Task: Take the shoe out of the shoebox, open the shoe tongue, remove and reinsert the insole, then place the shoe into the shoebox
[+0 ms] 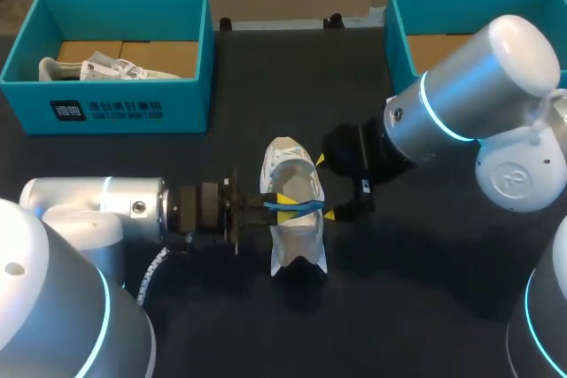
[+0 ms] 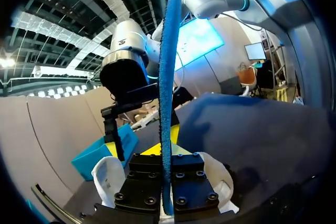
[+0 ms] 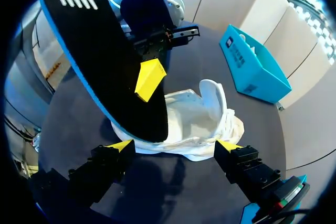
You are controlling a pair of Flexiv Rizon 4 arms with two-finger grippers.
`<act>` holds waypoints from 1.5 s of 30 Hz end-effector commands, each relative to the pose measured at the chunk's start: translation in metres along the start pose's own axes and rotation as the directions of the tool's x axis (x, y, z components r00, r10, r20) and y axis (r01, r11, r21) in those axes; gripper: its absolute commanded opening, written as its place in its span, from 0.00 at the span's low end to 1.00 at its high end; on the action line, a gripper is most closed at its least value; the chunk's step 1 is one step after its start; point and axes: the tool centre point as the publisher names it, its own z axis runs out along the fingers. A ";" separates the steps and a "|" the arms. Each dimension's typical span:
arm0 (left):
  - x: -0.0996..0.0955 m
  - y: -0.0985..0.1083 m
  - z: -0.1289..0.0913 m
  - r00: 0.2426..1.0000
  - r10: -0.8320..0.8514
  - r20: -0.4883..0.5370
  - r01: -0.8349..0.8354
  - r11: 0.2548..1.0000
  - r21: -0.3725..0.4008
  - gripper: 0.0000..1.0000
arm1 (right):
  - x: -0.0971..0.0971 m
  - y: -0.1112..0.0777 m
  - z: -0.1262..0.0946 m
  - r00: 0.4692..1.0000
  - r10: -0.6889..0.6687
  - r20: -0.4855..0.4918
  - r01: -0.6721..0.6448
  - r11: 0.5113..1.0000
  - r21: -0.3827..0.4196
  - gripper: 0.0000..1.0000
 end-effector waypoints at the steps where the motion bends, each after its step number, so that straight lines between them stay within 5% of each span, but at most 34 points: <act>1: -0.001 0.005 0.005 1.000 0.025 -0.002 -0.025 1.000 -0.006 0.00 | 0.001 0.000 0.001 1.000 -0.001 0.000 0.001 1.000 0.000 1.00; 45: -0.012 0.069 0.009 0.986 0.168 -0.018 -0.169 0.977 -0.129 0.00 | 0.001 0.000 0.001 1.000 -0.001 0.000 0.001 1.000 0.000 1.00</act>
